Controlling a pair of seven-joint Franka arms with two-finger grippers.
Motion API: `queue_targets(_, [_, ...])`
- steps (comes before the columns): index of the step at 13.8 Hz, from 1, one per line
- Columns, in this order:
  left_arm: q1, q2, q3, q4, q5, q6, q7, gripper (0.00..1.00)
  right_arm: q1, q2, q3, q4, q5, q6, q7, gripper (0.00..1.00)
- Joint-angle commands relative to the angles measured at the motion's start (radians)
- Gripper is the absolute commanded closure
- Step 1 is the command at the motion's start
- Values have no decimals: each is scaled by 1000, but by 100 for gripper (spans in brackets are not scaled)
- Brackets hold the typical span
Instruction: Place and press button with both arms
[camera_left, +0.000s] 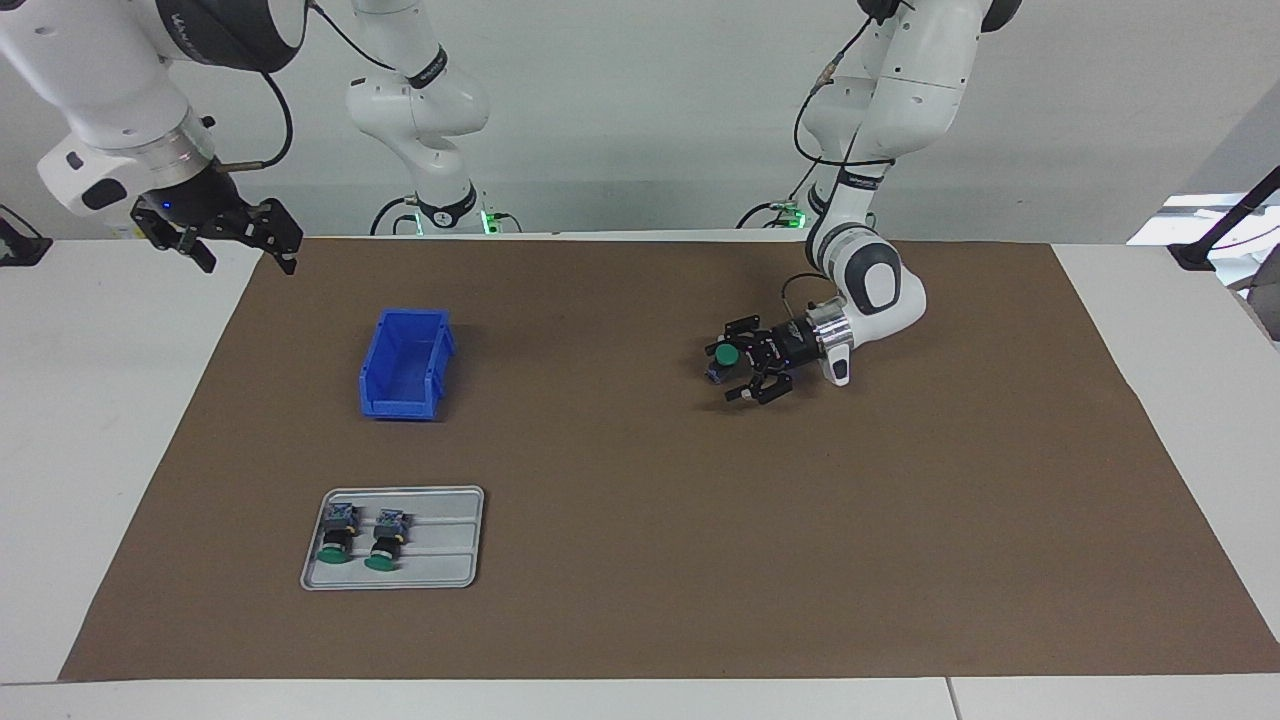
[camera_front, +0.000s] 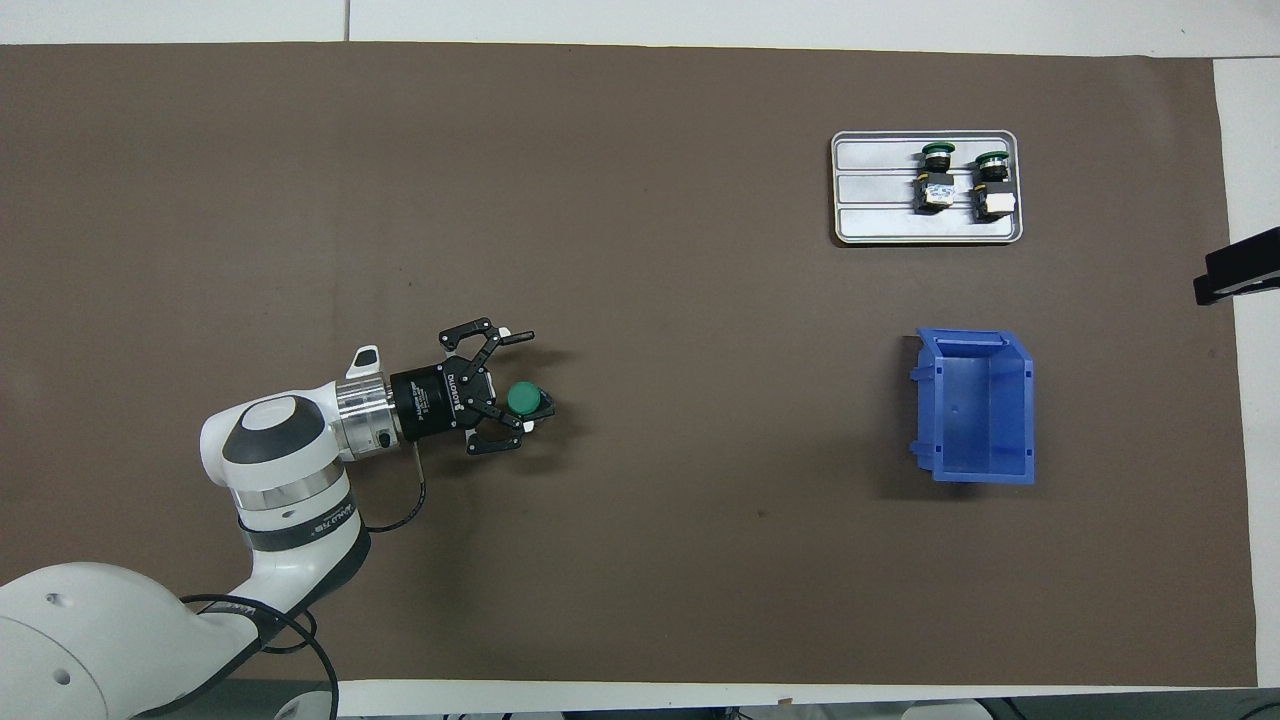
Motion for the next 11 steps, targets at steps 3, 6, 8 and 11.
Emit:
queue_targets(3, [-67,-90,3,-30,-15,95,-100,0,1,-25,-1,-29,4,9,-8,2])
queue_targets(6, [-69,-136,5,-30,-7,109,-158,0,1,-25,-1,-29,4,9,-8,2])
queue_targets(8, [-89,-193,5,-27,55,176,-217,0,-1,-25,-1,-29,4,9,-8,2])
queue_targets(11, [-83,-242,5,-21,166,221,-271,0,1,-25,-1,-29,4,9,-8,2])
